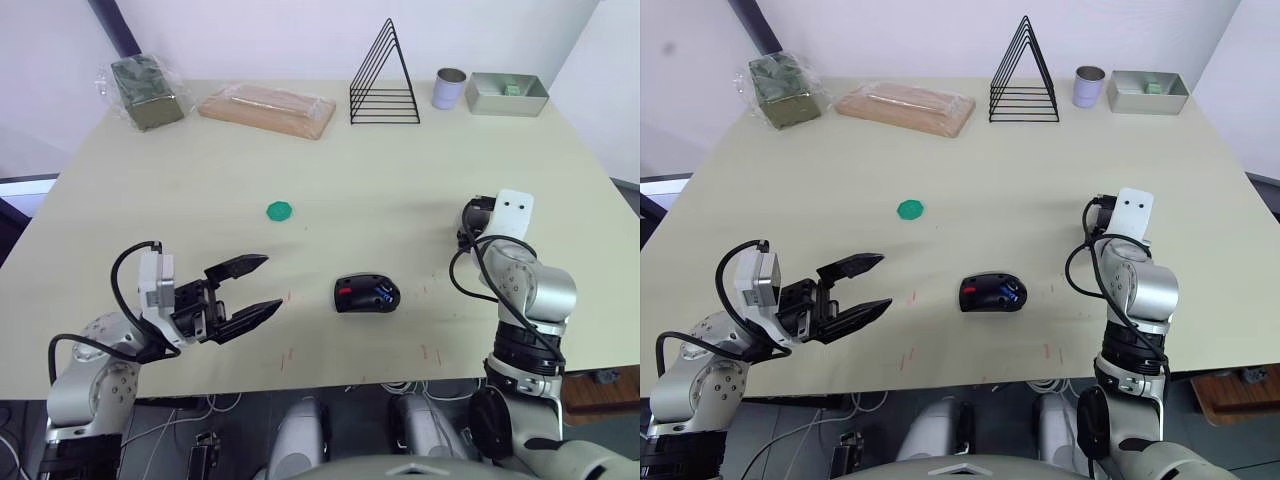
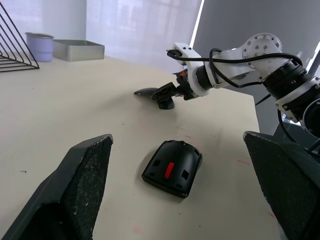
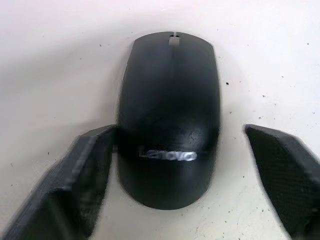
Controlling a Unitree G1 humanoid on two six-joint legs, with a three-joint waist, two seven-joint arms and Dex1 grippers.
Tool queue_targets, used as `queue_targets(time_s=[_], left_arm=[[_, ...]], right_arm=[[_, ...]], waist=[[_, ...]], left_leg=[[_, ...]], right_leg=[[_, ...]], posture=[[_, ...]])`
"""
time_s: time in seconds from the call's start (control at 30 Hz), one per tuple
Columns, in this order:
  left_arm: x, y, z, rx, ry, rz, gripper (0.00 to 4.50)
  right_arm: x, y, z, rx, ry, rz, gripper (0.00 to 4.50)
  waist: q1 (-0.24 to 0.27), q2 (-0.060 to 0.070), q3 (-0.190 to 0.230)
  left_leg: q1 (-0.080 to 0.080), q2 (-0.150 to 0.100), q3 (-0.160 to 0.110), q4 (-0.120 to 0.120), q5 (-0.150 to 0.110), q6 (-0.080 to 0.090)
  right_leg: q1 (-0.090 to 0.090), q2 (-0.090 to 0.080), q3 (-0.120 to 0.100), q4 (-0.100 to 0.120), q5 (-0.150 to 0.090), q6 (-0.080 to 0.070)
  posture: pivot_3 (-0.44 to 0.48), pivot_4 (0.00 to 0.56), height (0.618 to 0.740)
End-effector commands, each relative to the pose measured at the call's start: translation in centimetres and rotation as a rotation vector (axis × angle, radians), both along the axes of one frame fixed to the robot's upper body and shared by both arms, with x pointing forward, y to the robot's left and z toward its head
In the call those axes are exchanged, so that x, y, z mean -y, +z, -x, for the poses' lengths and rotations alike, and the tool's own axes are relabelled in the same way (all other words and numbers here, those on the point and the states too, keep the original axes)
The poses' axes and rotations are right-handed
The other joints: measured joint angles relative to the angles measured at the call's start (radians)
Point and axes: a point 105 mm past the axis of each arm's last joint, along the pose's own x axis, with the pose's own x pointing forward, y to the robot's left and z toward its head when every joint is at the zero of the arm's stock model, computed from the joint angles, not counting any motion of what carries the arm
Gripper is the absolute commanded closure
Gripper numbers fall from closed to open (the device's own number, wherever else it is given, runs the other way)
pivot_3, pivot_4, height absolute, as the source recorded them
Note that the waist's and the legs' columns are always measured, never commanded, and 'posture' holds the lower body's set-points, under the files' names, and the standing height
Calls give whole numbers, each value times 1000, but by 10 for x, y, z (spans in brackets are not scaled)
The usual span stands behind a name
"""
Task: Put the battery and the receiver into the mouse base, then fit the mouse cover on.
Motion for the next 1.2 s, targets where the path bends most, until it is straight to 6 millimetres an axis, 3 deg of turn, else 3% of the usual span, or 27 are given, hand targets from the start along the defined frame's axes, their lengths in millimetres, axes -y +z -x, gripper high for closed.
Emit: queue_targets(time_s=[0.03,0.63,0.77,1.2], left_arm=[[4,9,1,43,-17,-2,0],[5,10,0,42,-15,-2,0],[5,11,0,40,-16,0,0],[7,11,-1,41,-16,2,0]], right_arm=[[3,10,1,40,-5,10,787],[2,8,2,34,0,5,787],[2,7,2,32,1,8,2026],[2,19,1,52,67,71,2026]], waist=[[0,0,0],[0,0,0],[0,0,0],[0,0,0]], left_leg=[[0,0,0,0,0,0],[0,0,0,0,0,0],[0,0,0,0,0,0],[0,0,0,0,0,0]], right_leg=[[0,0,0,0,0,0],[0,0,0,0,0,0],[0,0,0,0,0,0],[0,0,0,-1,0,0]], posture=[[0,150,740],[0,150,740],[0,150,740],[0,150,740]])
